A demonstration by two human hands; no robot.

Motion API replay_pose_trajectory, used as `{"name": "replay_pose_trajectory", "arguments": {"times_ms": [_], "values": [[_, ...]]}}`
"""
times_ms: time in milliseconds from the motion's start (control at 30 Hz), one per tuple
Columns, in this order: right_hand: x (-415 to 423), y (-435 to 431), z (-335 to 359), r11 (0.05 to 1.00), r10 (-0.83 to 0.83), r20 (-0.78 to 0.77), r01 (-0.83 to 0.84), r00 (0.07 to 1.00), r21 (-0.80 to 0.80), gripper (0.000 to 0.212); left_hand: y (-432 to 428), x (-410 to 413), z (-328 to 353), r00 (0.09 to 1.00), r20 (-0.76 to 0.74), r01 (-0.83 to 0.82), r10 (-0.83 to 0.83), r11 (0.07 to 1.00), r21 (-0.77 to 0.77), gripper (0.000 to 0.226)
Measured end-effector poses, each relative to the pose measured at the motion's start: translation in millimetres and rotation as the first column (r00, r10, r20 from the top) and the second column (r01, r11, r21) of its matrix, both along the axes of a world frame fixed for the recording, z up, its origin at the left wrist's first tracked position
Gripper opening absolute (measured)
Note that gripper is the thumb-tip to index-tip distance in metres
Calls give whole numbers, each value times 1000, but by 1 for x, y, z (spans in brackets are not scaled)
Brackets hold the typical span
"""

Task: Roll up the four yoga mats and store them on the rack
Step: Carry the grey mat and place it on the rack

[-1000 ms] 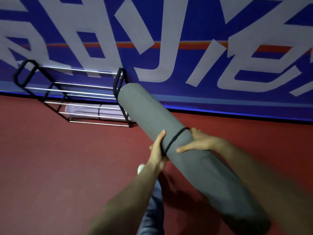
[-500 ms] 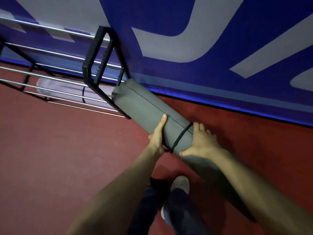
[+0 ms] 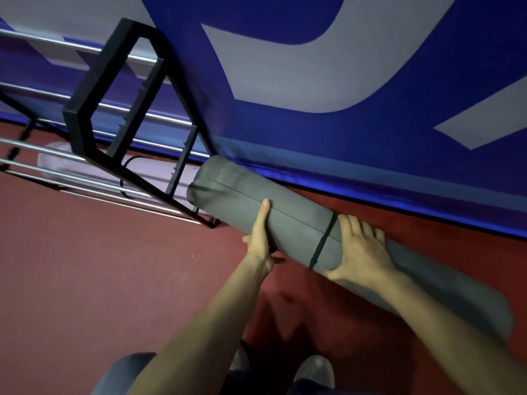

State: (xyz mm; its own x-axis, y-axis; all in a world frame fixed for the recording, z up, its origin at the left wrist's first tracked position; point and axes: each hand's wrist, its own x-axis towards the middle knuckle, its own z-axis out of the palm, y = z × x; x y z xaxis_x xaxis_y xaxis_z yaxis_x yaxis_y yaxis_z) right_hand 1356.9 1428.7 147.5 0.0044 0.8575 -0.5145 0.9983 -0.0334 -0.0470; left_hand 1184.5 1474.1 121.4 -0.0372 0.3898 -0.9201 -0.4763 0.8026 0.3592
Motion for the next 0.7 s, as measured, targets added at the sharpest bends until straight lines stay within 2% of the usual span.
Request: {"name": "replay_pose_trajectory", "arguments": {"times_ms": [67, 233, 333, 433, 500, 600, 700], "values": [[6, 11, -10, 997, 51, 27, -53, 998, 60, 130, 5, 3, -13, 999, -37, -38, 40, 998, 41, 108], [18, 33, -34, 971, 134, 104, -152, 985, 185, 130, 14, 14, -36, 988, -6, -150, 153, 974, 169, 92], [34, 39, -56, 939, 157, 108, -182, 982, 292, 130, 16, 21, -54, 980, 22, -198, 199, 951, 238, 96], [42, 44, -70, 896, 184, 128, -220, 975, 385, 127, 16, 23, -71, 967, 46, -251, 249, 918, 305, 82], [43, 44, -74, 866, 194, 141, -237, 971, 441, 122, 16, 23, -77, 962, 68, -273, 266, 899, 343, 81], [43, 41, -75, 841, 178, 142, -225, 974, 492, 115, 13, 23, -77, 962, 84, -272, 260, 887, 373, 89], [41, 35, -69, 833, 171, 134, -215, 976, 510, 112, 9, 22, -71, 964, 88, -264, 250, 875, 407, 86]]}}
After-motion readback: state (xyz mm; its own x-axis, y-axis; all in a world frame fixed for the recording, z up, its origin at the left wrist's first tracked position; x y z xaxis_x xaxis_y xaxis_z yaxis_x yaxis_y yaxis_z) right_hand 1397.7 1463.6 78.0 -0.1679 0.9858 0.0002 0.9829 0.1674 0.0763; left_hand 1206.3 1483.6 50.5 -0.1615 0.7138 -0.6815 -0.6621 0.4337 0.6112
